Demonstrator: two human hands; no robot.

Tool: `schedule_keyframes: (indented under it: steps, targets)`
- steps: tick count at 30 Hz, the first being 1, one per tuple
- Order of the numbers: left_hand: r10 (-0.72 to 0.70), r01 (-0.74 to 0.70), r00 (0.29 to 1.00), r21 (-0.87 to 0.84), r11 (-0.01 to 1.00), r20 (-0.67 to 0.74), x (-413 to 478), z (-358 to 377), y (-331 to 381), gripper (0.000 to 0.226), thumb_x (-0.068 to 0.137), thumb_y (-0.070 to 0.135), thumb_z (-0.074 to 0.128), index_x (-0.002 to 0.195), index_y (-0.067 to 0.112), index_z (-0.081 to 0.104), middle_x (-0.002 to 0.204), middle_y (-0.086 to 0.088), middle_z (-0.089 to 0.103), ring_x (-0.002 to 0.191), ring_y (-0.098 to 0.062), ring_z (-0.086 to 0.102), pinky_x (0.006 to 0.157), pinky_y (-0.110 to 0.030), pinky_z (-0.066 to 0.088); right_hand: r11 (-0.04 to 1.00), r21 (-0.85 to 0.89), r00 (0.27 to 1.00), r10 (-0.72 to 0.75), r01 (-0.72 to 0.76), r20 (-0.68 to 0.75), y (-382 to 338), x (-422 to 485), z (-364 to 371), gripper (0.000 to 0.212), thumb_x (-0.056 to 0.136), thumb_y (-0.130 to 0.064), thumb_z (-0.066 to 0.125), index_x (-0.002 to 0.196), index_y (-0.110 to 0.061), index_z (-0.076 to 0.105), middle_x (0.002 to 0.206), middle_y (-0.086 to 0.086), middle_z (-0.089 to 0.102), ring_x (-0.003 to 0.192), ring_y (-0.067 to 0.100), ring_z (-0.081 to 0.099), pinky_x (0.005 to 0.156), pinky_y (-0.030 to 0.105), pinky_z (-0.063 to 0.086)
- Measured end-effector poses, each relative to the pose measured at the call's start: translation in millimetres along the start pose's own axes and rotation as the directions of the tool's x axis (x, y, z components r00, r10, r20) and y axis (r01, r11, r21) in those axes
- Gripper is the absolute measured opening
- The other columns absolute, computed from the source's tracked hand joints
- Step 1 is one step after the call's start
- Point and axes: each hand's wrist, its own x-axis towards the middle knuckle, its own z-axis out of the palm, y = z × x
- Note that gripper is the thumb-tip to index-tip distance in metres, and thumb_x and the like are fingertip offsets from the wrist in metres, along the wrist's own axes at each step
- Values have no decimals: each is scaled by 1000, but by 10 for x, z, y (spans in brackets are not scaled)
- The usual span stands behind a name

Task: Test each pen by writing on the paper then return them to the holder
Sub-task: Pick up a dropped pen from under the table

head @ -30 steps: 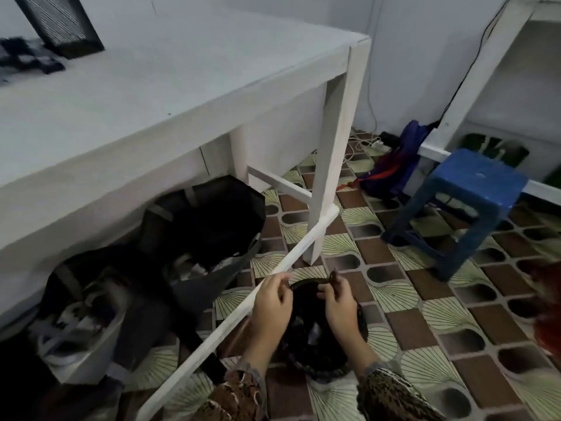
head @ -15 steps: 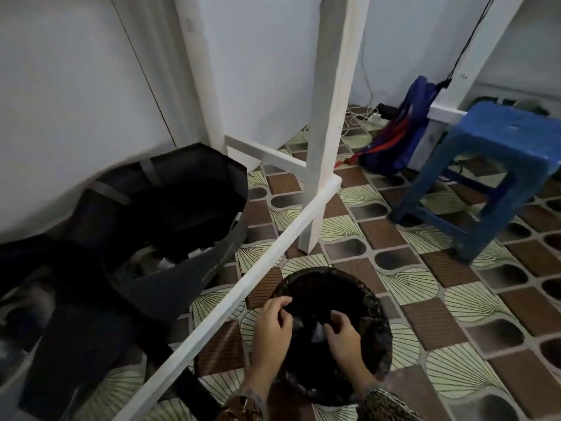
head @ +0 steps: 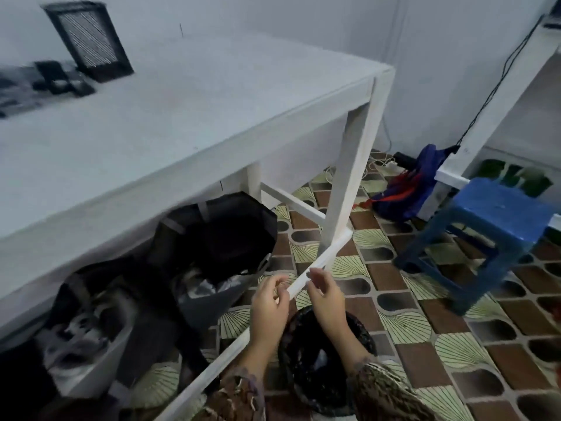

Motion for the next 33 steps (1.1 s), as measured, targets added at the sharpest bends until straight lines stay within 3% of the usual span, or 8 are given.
schedule_keyframes:
  steps: [2,4,7,12,17,23,27,33]
  targets:
    - [21,-21,998,-5,1000,-52,38,-267,307,24,87,4,53,105,15,63,99,11,60,95,-6,57,83,-17,45,998,15,998,-58,57,36,-454,-40,-18,20,89,-10,58,108,-16,61,103,-5,66,99,8,61,89,27,49]
    - [37,-39,995,-22,999,-88,67,-537,625,25,86,1,52,106,13,63,99,11,57,93,-2,55,81,-7,40,991,55,990,-127,124,60,-915,-100,-39,20,89,-7,58,107,-14,61,99,-7,65,96,6,61,85,24,50]
    - [80,-88,983,-43,995,-166,109,-923,1099,27,86,-2,51,106,12,63,100,10,57,93,8,52,80,0,38,972,116,973,-214,204,82,-1594,-224,-72,23,89,-4,56,105,-20,60,99,-10,64,96,7,61,84,20,49]
    - [137,-163,938,-58,985,-318,129,-1477,1805,28,84,-4,53,102,14,64,95,17,57,94,16,50,81,0,36,920,208,921,-363,331,143,-2563,-356,12,33,88,-3,57,99,-35,59,97,-8,67,95,6,63,84,24,51]
    - [135,-183,884,-65,981,-447,220,-2098,2225,29,87,-2,51,101,22,59,96,22,54,94,16,49,79,0,36,877,276,849,-462,393,256,-3312,-429,322,26,89,-6,58,102,-28,59,96,-8,67,92,6,63,82,22,51]
    - [28,-96,809,-84,992,-588,351,-2878,2045,39,84,-4,52,99,31,55,98,21,57,98,10,54,85,-12,45,869,304,791,-486,390,373,-3706,-501,947,23,89,-3,57,100,-23,61,91,-8,68,85,2,63,78,18,50]
    - [-35,-42,756,-102,994,-654,480,-3307,1781,47,84,-5,52,94,41,53,97,20,60,96,9,55,84,-10,45,870,322,770,-483,372,417,-3815,-457,1461,24,88,-3,58,95,-25,62,89,-6,70,82,3,64,72,17,49]
    - [-15,-55,658,-68,996,-753,716,-4042,1347,51,83,-9,54,99,39,55,102,19,60,98,7,57,84,-10,46,861,340,742,-501,378,445,-4111,-323,2322,25,87,-3,60,89,-28,63,85,-6,68,78,5,63,70,17,48]
